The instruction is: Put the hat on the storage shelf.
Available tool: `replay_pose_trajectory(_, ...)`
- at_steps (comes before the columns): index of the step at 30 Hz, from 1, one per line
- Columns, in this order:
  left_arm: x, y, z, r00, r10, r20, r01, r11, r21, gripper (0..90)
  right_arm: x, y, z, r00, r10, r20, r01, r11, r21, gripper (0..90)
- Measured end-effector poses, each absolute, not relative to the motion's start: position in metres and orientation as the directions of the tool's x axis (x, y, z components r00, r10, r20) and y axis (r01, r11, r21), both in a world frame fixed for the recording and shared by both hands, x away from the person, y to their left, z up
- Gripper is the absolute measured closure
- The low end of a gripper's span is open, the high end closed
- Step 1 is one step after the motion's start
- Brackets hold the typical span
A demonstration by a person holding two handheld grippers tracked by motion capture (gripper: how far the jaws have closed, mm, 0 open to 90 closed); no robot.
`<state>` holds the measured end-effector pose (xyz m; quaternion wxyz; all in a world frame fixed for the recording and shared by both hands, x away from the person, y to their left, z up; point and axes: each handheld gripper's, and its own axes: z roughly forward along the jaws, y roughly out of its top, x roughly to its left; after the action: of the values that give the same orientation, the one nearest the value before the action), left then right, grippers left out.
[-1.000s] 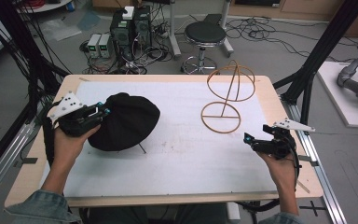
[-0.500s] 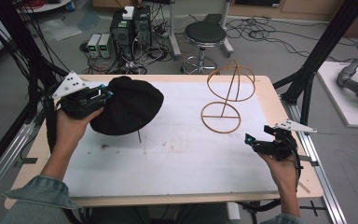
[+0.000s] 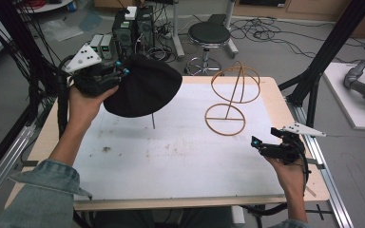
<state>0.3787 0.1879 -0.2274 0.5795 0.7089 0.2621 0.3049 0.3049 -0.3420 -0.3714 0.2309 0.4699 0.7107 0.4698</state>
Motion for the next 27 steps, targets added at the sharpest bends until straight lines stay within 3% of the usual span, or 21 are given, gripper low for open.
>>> replay_pose_trajectory(12,0.4,0.145,-0.2,0.721,0.678,0.144,-0.018,-0.189,0.982,83.3,0.305,-0.339,-0.371,-0.465,0.879,0.111,0.444,0.123,0.887,9.7)
replay_pose_trajectory(27,0.425,0.117,-0.196,0.748,0.657,0.098,-0.033,-0.111,0.993,83.3,0.304,-0.339,-0.368,-0.47,0.874,0.125,0.439,0.109,0.892,9.7)
